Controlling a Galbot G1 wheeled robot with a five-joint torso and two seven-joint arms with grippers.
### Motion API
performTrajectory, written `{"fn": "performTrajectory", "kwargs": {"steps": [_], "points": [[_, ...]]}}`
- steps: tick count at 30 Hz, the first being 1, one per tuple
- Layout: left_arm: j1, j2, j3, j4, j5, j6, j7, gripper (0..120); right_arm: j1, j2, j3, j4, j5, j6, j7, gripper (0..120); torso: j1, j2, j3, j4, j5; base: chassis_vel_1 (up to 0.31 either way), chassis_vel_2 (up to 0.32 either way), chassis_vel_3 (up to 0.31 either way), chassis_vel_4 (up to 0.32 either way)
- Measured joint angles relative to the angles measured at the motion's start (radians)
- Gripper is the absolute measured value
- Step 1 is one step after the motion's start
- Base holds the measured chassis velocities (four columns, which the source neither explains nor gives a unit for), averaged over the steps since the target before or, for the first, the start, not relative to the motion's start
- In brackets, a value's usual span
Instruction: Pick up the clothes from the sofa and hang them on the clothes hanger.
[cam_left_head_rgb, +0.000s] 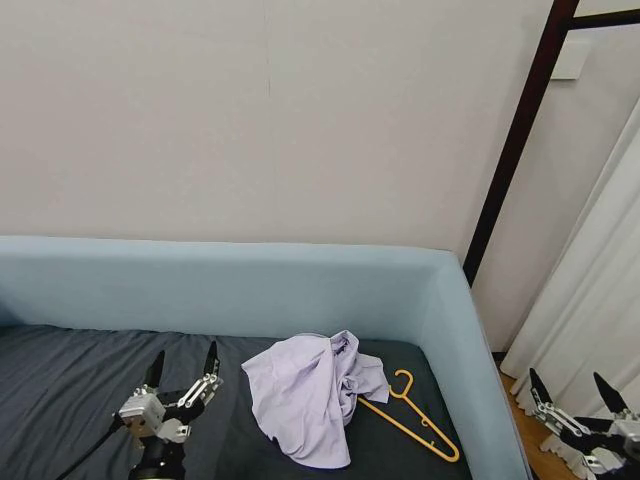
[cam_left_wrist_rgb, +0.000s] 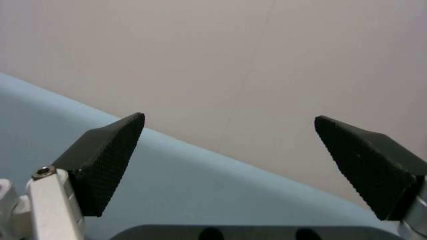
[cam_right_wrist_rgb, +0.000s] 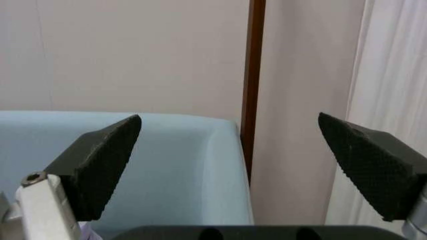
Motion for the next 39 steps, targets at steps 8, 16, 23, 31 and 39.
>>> {"fn": "performTrajectory", "kwargs": {"steps": [8,16,23,31,39], "points": [[-0.012,-0.006,-0.009,0.052,0.011,0.024,0.005,100,0.026,-0.034,-0.011,-0.012,0.007,-0.014,0.019,100,0.0,0.0,0.0,-0.0004,-0.0003,0.0,0.0,0.0,0.0],[-0.019,0.008,-0.003,0.058,0.01,0.011,0.005,100,0.02,-0.017,-0.025,0.001,0.012,-0.011,0.016,100,0.0,0.0,0.0,-0.0004,-0.0003,0.0,0.0,0.0,0.0],[-0.012,0.014,-0.002,0.06,0.017,0.002,0.005,100,0.018,-0.019,-0.022,0.007,0.008,-0.012,0.016,100,0.0,0.0,0.0,-0.0003,-0.0003,0.0,0.0,0.0,0.0],[0.011,0.02,-0.007,0.031,0.016,0.0,0.003,100,0.022,-0.02,-0.025,0.031,0.008,-0.022,0.018,100,0.0,0.0,0.0,-0.0002,-0.0003,0.0,0.0,0.0,0.0],[0.005,0.071,-0.014,0.045,-0.006,0.011,-0.002,100,0.023,-0.034,-0.03,0.083,0.058,-0.066,0.051,100,0.0,0.0,0.0,-0.0003,-0.0003,0.0,0.0,0.0,0.0]]}}
